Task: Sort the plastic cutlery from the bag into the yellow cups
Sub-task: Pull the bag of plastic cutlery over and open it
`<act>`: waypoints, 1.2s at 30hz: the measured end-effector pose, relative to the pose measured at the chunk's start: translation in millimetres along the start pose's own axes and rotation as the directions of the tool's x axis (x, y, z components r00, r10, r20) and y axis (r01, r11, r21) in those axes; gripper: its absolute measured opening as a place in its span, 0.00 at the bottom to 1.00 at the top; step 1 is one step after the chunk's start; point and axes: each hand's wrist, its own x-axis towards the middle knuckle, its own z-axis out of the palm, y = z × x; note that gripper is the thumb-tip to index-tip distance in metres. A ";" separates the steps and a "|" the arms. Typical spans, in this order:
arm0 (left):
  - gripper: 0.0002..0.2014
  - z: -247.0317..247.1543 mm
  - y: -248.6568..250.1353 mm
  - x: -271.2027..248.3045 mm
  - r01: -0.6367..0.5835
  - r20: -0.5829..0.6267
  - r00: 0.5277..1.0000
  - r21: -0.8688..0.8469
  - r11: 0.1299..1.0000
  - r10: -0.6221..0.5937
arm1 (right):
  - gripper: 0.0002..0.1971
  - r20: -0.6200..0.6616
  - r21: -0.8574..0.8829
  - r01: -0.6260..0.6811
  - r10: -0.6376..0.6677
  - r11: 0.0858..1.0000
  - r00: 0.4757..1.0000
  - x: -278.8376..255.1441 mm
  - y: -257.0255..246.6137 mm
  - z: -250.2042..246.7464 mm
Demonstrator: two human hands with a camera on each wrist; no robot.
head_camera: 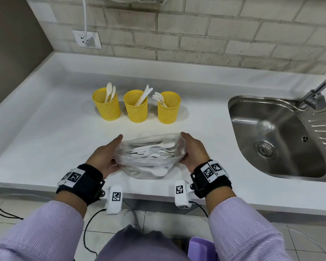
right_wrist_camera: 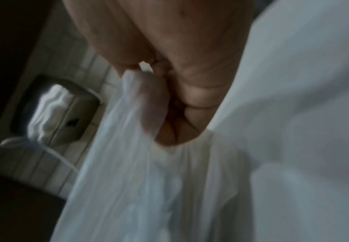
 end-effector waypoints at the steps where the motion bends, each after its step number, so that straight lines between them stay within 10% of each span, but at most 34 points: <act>1: 0.24 0.9 0.7 -2.5 -0.056 -0.053 0.996 0.159 0.986 0.066 | 0.13 -0.003 -0.125 0.041 -0.042 0.991 0.999 -3.6 -1.5 0.2; 5: 0.19 -10.2 1.3 -3.4 -0.226 -0.119 0.942 0.462 0.858 0.312 | 0.24 -0.047 -0.591 0.108 -0.168 0.799 0.985 -20.3 -2.8 -5.1; 9: 0.09 -13.7 6.1 -4.3 -0.243 -0.125 0.950 0.283 0.928 0.287 | 0.07 -0.045 -0.344 0.177 -0.204 0.922 0.978 -28.3 -5.2 -6.0; 15: 0.10 -21.6 10.5 -16.2 0.056 0.029 0.998 -0.197 0.979 -0.052 | 0.09 -0.017 0.115 -0.014 0.016 0.993 1.000 -20.8 -14.3 2.8; 20: 0.18 -25.0 7.2 -33.7 0.049 0.093 0.993 0.236 0.971 -0.073 | 0.11 0.017 -0.246 0.200 -0.202 0.948 0.979 -0.9 -33.8 24.2; 25: 0.34 -4.2 27.7 -24.1 -0.281 0.028 0.938 0.645 0.711 0.346 | 0.36 -0.005 -0.784 0.219 -0.358 0.581 0.934 -10.3 -26.8 25.1; 31: 0.12 35.7 36.4 8.4 -0.394 0.268 0.864 0.887 0.242 0.426 | 0.07 -0.024 -0.785 0.252 -0.434 0.566 0.901 -4.4 -9.9 22.6; 36: 0.09 2.9 44.6 14.5 -0.347 0.174 0.917 0.793 0.500 0.360 | 0.07 0.062 -0.805 0.341 -0.503 0.485 0.862 16.1 -27.3 32.0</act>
